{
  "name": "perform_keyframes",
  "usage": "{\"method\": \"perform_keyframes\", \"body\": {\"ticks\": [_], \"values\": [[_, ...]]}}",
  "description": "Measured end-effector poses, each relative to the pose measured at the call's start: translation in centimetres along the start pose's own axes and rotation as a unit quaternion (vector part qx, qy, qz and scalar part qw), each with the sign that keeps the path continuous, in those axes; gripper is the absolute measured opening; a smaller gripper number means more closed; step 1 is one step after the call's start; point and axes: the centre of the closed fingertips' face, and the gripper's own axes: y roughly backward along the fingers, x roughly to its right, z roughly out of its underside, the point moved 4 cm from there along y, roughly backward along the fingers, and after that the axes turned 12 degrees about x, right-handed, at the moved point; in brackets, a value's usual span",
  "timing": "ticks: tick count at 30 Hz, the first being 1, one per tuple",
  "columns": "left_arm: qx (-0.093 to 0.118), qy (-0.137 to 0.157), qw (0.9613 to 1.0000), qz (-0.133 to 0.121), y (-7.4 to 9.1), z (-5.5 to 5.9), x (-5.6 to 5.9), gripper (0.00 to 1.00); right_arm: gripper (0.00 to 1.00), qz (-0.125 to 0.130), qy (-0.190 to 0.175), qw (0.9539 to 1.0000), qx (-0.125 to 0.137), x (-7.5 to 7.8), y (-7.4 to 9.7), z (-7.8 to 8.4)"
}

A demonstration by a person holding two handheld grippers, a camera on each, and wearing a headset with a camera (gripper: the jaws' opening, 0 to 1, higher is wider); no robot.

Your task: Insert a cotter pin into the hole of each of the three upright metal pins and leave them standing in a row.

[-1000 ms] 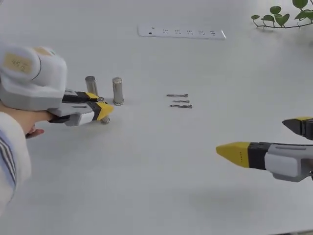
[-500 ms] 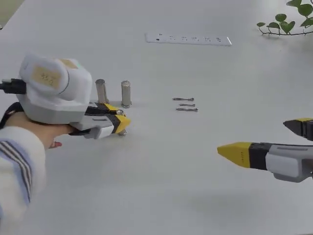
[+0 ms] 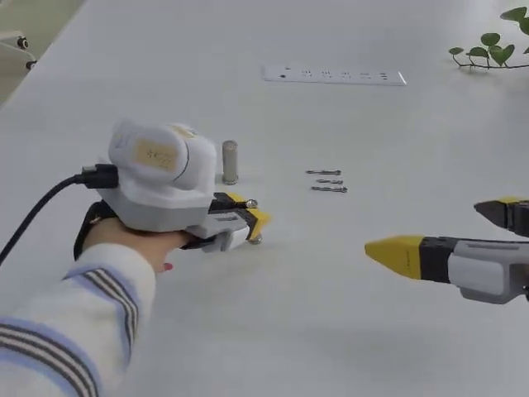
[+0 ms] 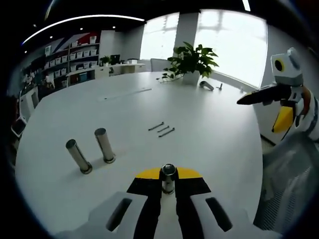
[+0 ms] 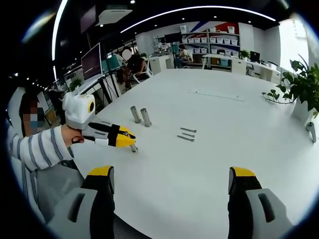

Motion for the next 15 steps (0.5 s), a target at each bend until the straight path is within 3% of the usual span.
{"method": "perform_keyframes", "body": {"ticks": [5,7,15], "values": [[-0.006,-0.009,0.9999,-0.011,-0.3,0.4,0.2,0.05,0.94,-0.005,-0.001,1.0,0.001,-0.2,0.1,0.2],[-0.019,-0.006,0.9998,-0.01,-0.4,0.8,0.4,0.05,0.94,-0.006,-0.003,1.0,0.003,0.1,0.1,0.3],[-0.026,-0.027,0.9992,-0.012,-1.0,1.1,1.0,0.05,0.94,-0.006,-0.008,0.9999,0.004,0.8,0.2,0.5]]}}
